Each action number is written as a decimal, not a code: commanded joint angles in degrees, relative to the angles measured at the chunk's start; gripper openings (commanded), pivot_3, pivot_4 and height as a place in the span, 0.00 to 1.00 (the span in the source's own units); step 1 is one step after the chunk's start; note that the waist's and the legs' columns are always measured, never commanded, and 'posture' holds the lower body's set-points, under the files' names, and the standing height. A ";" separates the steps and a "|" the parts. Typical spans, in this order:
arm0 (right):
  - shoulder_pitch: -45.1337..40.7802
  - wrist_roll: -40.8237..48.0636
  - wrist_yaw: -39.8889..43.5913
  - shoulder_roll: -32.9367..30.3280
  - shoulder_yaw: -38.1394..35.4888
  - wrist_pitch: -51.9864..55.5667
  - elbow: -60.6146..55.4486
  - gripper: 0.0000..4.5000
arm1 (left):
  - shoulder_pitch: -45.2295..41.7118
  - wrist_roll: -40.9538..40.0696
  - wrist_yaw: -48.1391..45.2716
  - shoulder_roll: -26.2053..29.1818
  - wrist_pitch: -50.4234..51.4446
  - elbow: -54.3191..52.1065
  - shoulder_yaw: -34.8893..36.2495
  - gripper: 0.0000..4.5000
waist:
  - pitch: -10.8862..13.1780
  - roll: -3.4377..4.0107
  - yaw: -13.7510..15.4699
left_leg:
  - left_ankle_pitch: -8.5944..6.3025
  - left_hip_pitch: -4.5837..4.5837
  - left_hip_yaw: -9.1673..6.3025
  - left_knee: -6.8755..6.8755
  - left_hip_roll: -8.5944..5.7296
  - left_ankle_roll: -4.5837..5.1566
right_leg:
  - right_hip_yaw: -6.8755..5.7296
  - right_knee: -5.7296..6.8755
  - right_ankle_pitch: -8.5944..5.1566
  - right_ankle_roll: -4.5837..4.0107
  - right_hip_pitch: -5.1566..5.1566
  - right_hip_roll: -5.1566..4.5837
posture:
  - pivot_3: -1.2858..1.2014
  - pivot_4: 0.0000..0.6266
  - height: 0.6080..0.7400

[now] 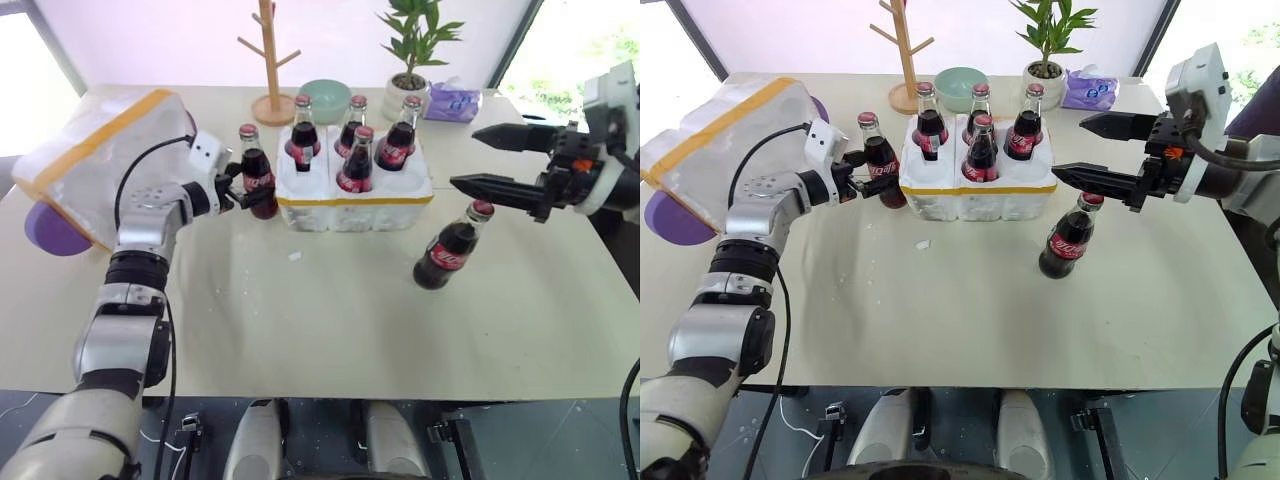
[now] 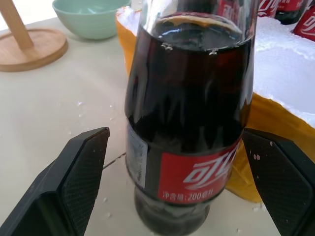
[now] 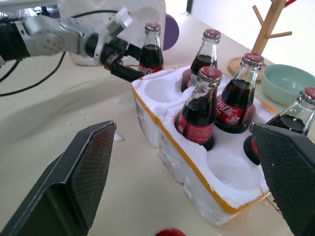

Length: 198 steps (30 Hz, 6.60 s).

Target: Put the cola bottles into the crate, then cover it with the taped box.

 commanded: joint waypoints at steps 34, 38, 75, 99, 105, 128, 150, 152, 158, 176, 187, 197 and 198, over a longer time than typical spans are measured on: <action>5.31 3.19 -5.23 -1.23 -7.19 1.53 -6.07 1.00 | -13.10 -4.12 -14.44 -1.33 5.06 -0.43 -1.52 0.59 | 0.12 -0.11 -0.47 | 0.02 -0.28 -0.07 -0.10 -0.04 0.01 | 0.01 0.10 0.02 0.05 -0.37 0.07 | 0.52 0.24 1.00; 6.12 3.17 -5.89 -0.83 -7.26 1.36 -6.29 1.00 | -10.95 0.44 -13.23 -2.30 1.26 0.53 -3.91 0.59 | 0.12 -0.11 -0.13 | 0.02 -0.28 -0.05 -0.06 -0.04 0.01 | 0.02 0.09 0.02 0.05 -0.34 0.05 | 0.52 0.24 1.00; 42.04 -6.76 -15.95 22.65 -12.33 -8.07 -17.95 1.00 | 7.99 -21.32 -28.35 11.56 30.46 -50.67 -5.38 1.00 | 0.00 0.02 -0.37 | -0.01 0.70 -0.07 -0.10 -0.03 -0.01 | 0.12 -0.03 -0.18 -0.23 0.63 0.05 | 0.52 0.24 1.00; 21.94 4.98 -12.59 17.28 -8.30 -5.33 -11.35 0.62 | 9.46 -22.00 -23.33 12.40 30.23 -51.92 -4.02 1.00 | 0.16 0.21 -0.34 | -0.01 0.69 -0.06 -0.12 -0.03 0.00 | 0.14 -0.02 -0.18 -0.21 0.60 0.07 | 0.52 0.24 1.00; -0.94 2.69 -15.35 15.10 -1.94 -3.06 1.27 0.62 | 9.99 -22.20 -21.78 12.64 30.02 -51.91 -3.08 1.00 | 0.22 0.23 -1.69 | 0.00 0.69 -0.04 -0.16 0.00 0.00 | 0.18 0.01 -0.18 -0.22 0.49 0.11 | 0.52 0.24 1.00; -18.81 -24.52 -9.90 23.25 14.29 -17.68 37.38 0.99 | 17.29 -22.78 -16.89 22.11 30.09 -55.46 6.02 1.00 | 0.26 0.20 -1.42 | 0.06 -0.17 -0.04 -0.08 -0.04 -0.06 | 0.12 0.05 0.01 0.09 -0.22 0.06 | 0.52 0.24 1.00; -18.52 5.55 9.82 -3.66 -0.74 9.22 1.76 0.99 | 36.24 -1.29 -33.62 59.96 9.37 -11.61 20.89 1.00 | 0.22 0.27 -2.67 | -0.10 0.24 0.43 -0.78 0.07 -0.31 | 0.05 -0.14 -0.20 -0.61 -0.69 -0.38 | 0.52 0.24 1.00; -17.67 6.40 8.74 -2.97 -0.96 9.46 0.10 0.99 | 26.84 2.09 -33.51 57.48 7.61 -7.21 13.52 1.00 | 0.20 0.24 -2.43 | 0.00 0.10 0.65 -0.81 0.04 -0.16 | 0.04 -0.11 -0.19 -0.60 -0.60 -0.43 | 0.52 0.24 1.00; -15.63 8.23 4.88 -2.55 -2.70 10.28 -2.60 0.99 | 4.87 15.71 -32.43 49.99 -0.03 9.24 -2.63 1.00 | 0.23 0.17 -1.27 | 0.05 -0.28 0.86 -0.75 0.05 -0.08 | 0.04 0.15 0.05 -0.17 -1.05 -0.30 | 0.52 0.24 1.00; -6.60 13.34 -3.19 -4.63 -9.24 11.23 -8.29 1.00 | -10.72 24.89 -27.68 42.29 -5.69 25.02 -8.78 0.24 | 0.22 -0.02 -1.39 | 0.03 -0.33 0.81 -0.25 0.13 -0.06 | 0.06 0.19 0.05 -0.17 -0.88 -0.29 | 0.52 0.24 1.00; -0.85 10.97 -1.23 -6.59 -8.31 8.92 -6.61 1.00 | -16.37 22.61 -8.93 40.65 -16.98 20.35 -3.72 0.07 | 0.28 -0.32 -1.07 | 0.03 -0.35 0.73 -0.16 0.13 -0.06 | 0.04 0.24 0.06 -0.15 -0.83 -0.29 | 0.52 0.24 1.00; 2.46 9.80 -5.18 -3.53 -8.56 6.96 -6.81 1.00 | -13.89 22.81 8.93 26.74 -30.29 -7.20 -2.72 0.07 | 0.26 -0.34 -0.08 | 0.03 -0.24 0.73 -0.03 0.08 -0.05 | 0.05 0.17 0.17 0.05 -0.59 -0.33 | 0.52 0.24 1.00; 2.55 9.88 -5.76 -3.19 -8.75 7.06 -6.79 1.00 | -13.37 24.28 10.40 25.54 -29.66 -9.48 -3.59 0.07 | 0.26 -0.34 -0.06 | 0.03 -0.24 0.73 -0.02 0.09 -0.05 | 0.05 0.18 0.19 0.07 -0.59 -0.31 | 0.52 0.24 1.00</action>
